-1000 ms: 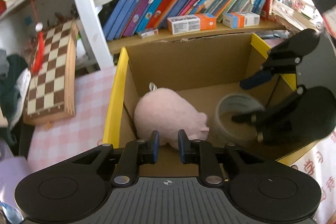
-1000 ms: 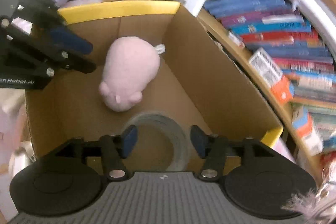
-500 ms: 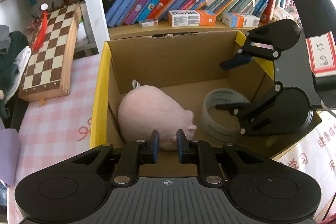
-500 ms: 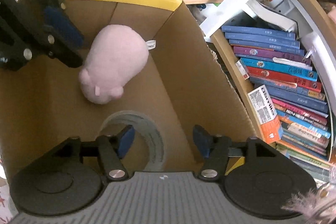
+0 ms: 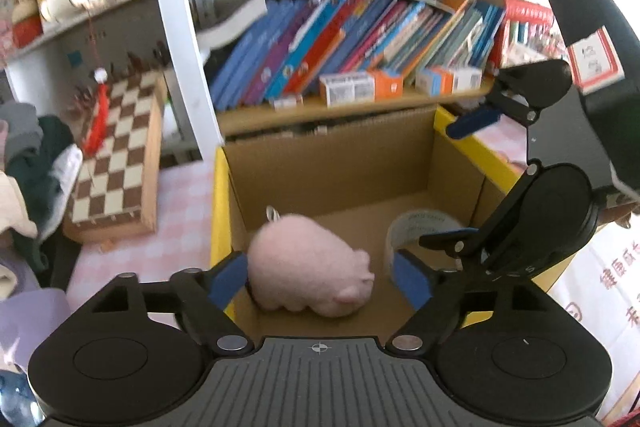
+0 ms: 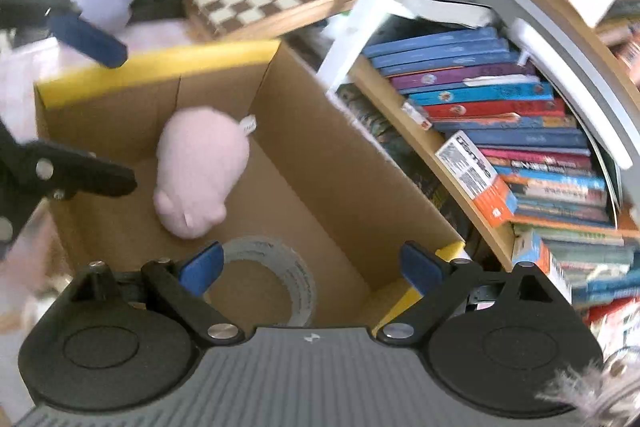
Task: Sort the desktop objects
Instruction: 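Withdraw both tools up out of the yellow box, then reach the right tool to the small white charger plug and grasp it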
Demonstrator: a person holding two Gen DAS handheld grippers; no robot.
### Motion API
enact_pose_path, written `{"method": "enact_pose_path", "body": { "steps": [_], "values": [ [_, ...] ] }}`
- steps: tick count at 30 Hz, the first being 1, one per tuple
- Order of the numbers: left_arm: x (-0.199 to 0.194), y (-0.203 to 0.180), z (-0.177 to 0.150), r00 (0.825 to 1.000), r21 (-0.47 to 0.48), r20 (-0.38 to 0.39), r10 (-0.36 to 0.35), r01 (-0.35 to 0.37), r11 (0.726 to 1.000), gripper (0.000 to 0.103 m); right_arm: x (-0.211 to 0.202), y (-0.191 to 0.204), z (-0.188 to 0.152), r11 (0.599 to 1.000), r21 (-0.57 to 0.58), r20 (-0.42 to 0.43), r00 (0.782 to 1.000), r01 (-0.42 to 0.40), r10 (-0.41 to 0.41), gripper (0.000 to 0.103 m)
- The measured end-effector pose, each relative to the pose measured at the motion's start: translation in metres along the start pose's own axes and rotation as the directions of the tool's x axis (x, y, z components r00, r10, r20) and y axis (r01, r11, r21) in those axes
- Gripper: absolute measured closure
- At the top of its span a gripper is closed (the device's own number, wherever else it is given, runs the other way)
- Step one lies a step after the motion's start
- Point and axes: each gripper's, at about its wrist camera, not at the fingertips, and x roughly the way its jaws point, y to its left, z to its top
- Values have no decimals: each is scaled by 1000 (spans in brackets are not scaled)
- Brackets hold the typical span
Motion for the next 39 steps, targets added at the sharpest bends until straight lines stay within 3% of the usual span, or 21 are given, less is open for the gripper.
{"method": "enact_pose_path", "body": {
  "steps": [10,19,24,31,39],
  "values": [
    [-47,5,-8,994,-37,109,4,0,999,10,-45,7,-12,990,134,36,998,41,-46,7],
    [-77,15,-34,989,-91,139,40,-27,995,8,-92,20,-31,925,365,130,979,101,-158,7],
    [-94,22,-51,987,-136,152,60,-39,990,8,-115,42,-44,863,484,147,958,147,-246,5],
    [-114,28,-81,989,-161,129,65,-44,986,4,-141,90,-65,799,576,139,942,172,-304,2],
    [-135,25,-110,993,-134,101,64,-50,990,4,-158,142,-81,787,583,117,939,199,-324,0]
  ]
}}
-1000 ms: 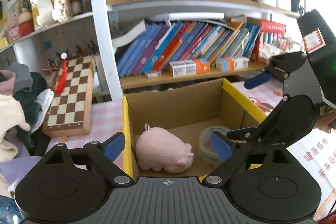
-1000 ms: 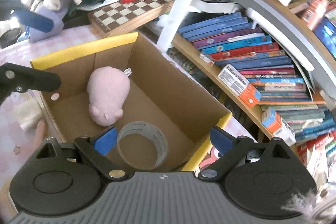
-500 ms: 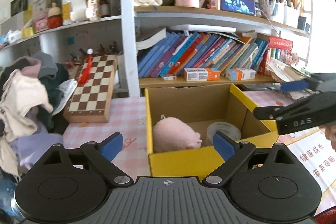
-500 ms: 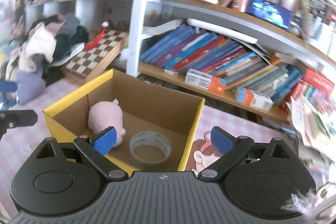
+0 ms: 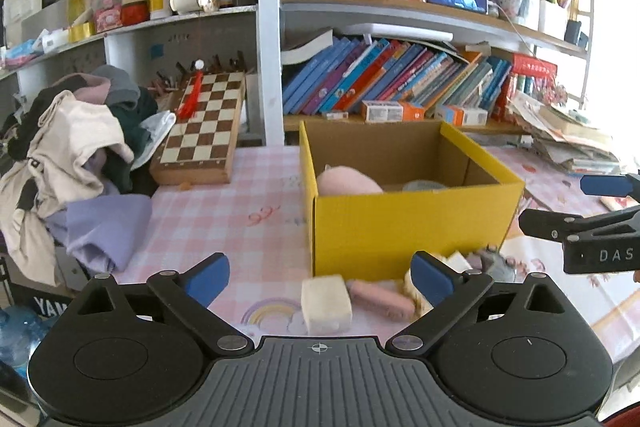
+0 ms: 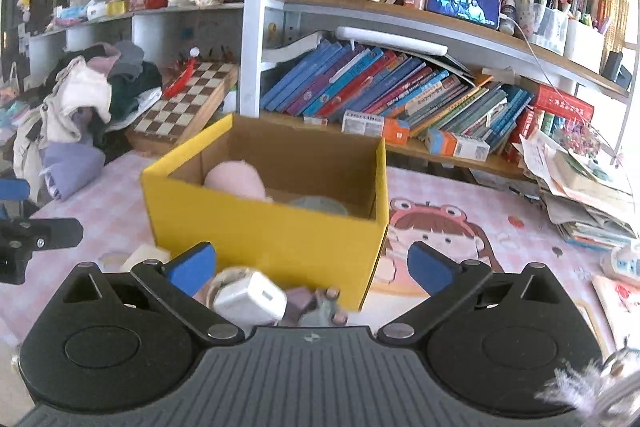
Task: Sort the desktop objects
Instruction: 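Reach the right tool to the small white charger plug and grasp it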
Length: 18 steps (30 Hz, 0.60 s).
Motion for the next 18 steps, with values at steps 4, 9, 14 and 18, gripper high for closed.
{"method": "enact_pose_path", "body": {
  "steps": [4,9,14,18],
  "values": [
    [-8,-2,-12,1000,31,-13,8,-8,999,4,-7,13,-13,1000,-14,-27,1000,3,-4,0],
    [-11,-6,-23,999,75,-46,20,-17,997,4,-13,27,-27,999,-48,-67,998,9,-13,0],
    [-12,-9,-30,997,105,-79,20,-12,994,4,-12,33,-39,999,-37,-132,991,6,-11,0],
    [-7,-14,-37,992,126,-124,6,10,992,4,-5,31,-46,1000,-8,-198,980,12,-14,0]
  ]
}}
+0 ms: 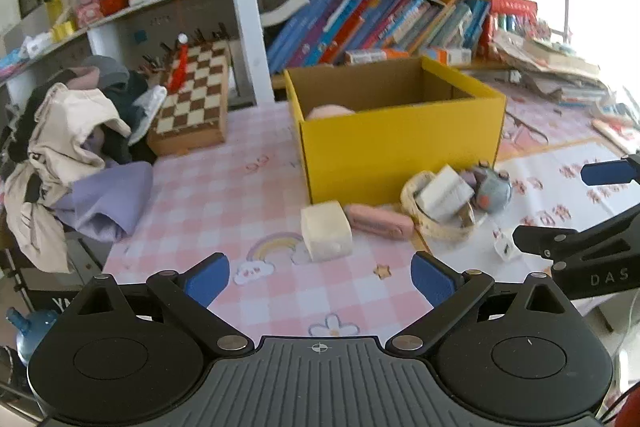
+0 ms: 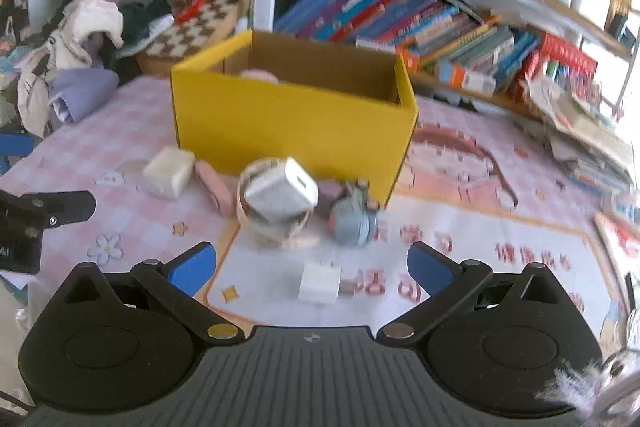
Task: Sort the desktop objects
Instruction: 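Reach the right tool to the small white charger plug and grasp it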
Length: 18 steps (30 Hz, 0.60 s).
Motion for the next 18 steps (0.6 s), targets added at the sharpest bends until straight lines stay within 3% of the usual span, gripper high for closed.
{"method": "enact_pose_path", "body": {
  "steps": [8,14,18],
  "values": [
    [12,-7,-5,997,7,-63,-37,38,999,4,16,-4,-9,1000,9,-113,994,6,-5,3],
    [20,-8,-3,996,-2,-85,-39,39,999,4,26,-4,-9,1000,-17,-145,989,-7,4,22],
    [24,-9,-1,995,-4,-96,-34,33,999,4,34,-7,-7,1000,-13,-166,986,-16,14,22]
  ]
}}
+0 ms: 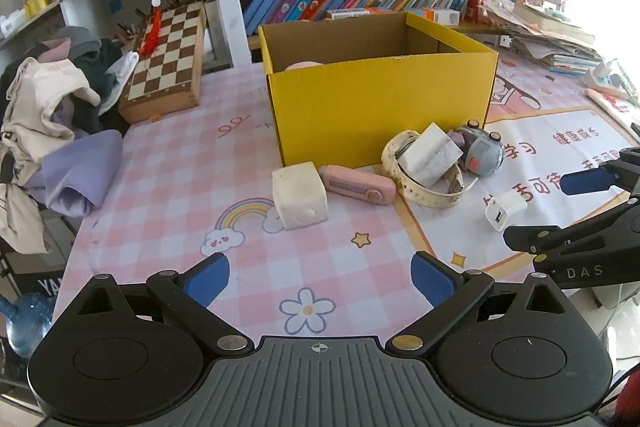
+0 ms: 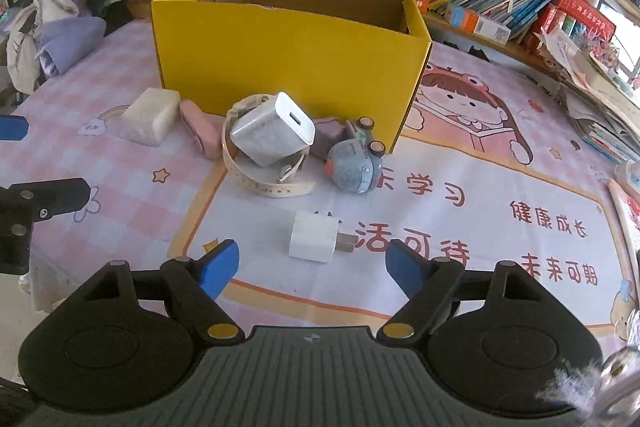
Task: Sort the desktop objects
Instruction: 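Reach the right tool to the small white charger plug and grasp it, then grasp the white cream block with the left tool while the right tool holds the plug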
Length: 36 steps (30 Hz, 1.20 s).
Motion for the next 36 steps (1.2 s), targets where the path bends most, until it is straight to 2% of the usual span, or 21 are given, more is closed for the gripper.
{"method": "enact_pose_path", "body": {
  "steps": [9,17,24,29,33,36],
  "values": [
    [11,1,7,1000,-16,-18,13,-14,1000,4,14,-6,9,1000,-3,-40,999,-25,24,23],
    [20,0,8,999,-22,-40,17,-18,1000,4,27,-10,12,999,0,-76,996,-50,50,38],
    [32,6,11,997,-45,-48,54,-56,997,4,36,-13,15,997,-8,-100,992,-76,75,47],
    [44,12,14,997,-72,-60,54,-58,996,6,40,-19,18,996,0,-109,990,-92,92,60],
    [54,13,19,997,-77,-58,55,-60,995,7,42,-22,19,994,-7,-112,988,-109,108,60],
    [63,12,22,996,-83,-59,60,-64,994,13,43,-23,19,993,-25,-111,987,-119,116,60]
  ]
}}
